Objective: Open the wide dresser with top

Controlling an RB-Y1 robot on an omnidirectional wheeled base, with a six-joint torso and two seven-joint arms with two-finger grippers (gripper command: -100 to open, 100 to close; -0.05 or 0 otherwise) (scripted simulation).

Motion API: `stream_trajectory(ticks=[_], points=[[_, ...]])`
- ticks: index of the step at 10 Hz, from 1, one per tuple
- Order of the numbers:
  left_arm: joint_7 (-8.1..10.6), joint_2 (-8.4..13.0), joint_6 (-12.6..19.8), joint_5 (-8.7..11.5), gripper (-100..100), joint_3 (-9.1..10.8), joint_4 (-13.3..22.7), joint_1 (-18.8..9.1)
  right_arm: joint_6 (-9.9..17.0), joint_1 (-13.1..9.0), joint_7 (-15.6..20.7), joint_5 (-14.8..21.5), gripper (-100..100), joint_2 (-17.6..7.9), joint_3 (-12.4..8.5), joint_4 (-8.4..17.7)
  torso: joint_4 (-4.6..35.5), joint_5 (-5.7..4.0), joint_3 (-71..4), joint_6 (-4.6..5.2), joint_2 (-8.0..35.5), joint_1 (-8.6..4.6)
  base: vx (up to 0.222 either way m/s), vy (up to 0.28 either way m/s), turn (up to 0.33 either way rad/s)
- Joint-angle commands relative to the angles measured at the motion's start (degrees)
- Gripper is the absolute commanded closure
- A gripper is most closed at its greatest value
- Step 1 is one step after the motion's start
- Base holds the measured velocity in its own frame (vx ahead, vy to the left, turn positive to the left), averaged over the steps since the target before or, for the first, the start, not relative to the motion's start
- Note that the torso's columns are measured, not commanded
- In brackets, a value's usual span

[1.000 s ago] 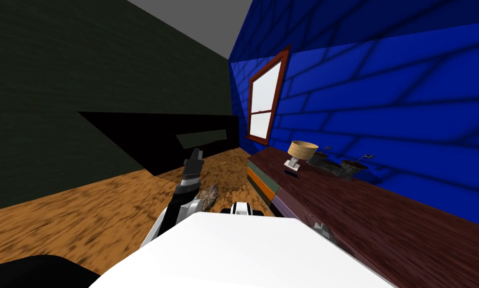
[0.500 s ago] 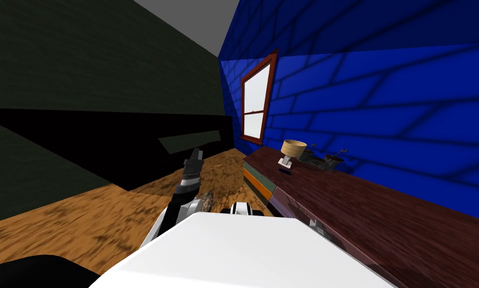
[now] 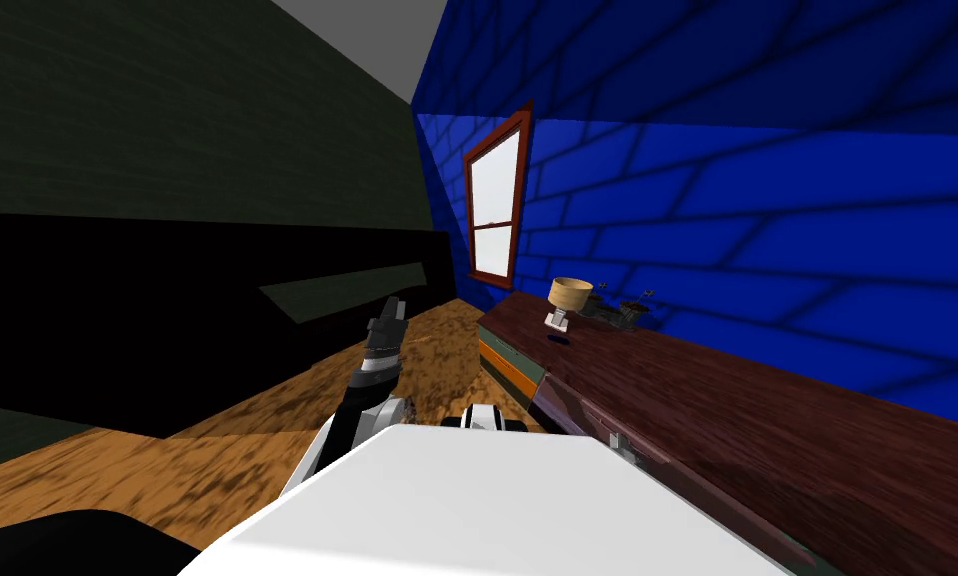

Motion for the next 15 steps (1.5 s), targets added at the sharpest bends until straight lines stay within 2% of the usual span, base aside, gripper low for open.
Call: stream_trajectory(ticks=[1,4,5,6,9,10,11,12,13,15], points=[[0.0,0.0,0.0,0.0,0,0.0,0.0,0.0,-0.4,1.3,-0.6,0.8,100,-1.1,0.0,-1.9,0.0,-0.07,0.1,-0.11,0.1,-0.07,-0.051,0.055,-0.039],[0.0,0.0,0.0,0.0,0,-0.01,0.0,0.0,-0.4,2.9,-1.4,1.9,100,-3.0,-0.2,-4.9,0.1,0.07,0.1,0.05,0.2,0.19,-0.109,0.126,-0.051],[0.0,0.0,0.0,0.0,0,-0.02,0.0,0.0,-1.1,2.7,-1.2,1.6,100,-2.2,0.2,-3.9,0.0,0.04,0.1,0.02,0.2,0.13,-0.067,0.066,-0.017],[0.0,0.0,0.0,0.0,0,-0.01,0.0,0.0,-0.6,3.8,-1.5,2.5,100,-2.3,0.5,-4.6,0.0,-0.07,-0.1,-0.05,-0.2,-0.21,-0.083,0.109,-0.055],[0.0,0.0,0.0,0.0,0,-0.01,0.0,0.0,0.6,5.1,-1.9,3.8,100,-2.7,0.6,-6.1,0.1,0.03,0.1,-0.06,0.1,0.13,-0.131,0.145,-0.067],[0.0,0.0,0.0,0.0,0,-0.01,0.0,0.0,-0.5,5.2,-1.7,3.4,100,-2.3,0.9,-5.4,0.0,0.0,0.0,-0.07,0.0,0.03,-0.054,0.058,-0.022],[0.0,0.0,0.0,0.0,0,-0.01,0.0,0.0,0.8,5.2,-1.2,0.6,100,-2.5,1.6,-5.0,0.0,-0.09,-0.1,-0.11,-0.3,-0.25,-0.138,0.023,0.297],[0.0,0.0,0.0,0.0,0,-0.01,0.0,0.0,0.8,5.2,-1.2,-1.1,100,-2.5,1.6,-5.0,0.0,-0.14,0.0,-0.16,-0.1,-0.3,-0.149,0.009,0.322],[0.0,0.0,0.0,0.0,0,-0.01,0.0,0.0,2.3,5.0,-0.5,-2.9,100,-2.9,2.2,-4.9,0.0,-0.1,0.0,-0.05,0.0,-0.23,-0.15,0.01,0.378],[0.0,0.0,0.0,0.0,0,0.0,0.0,0.0,2.3,5.0,-0.5,-5.7,100,-2.9,2.2,-4.9,0.0,-0.02,-0.1,-0.07,-0.1,-0.03,-0.086,-0.005,0.244]])
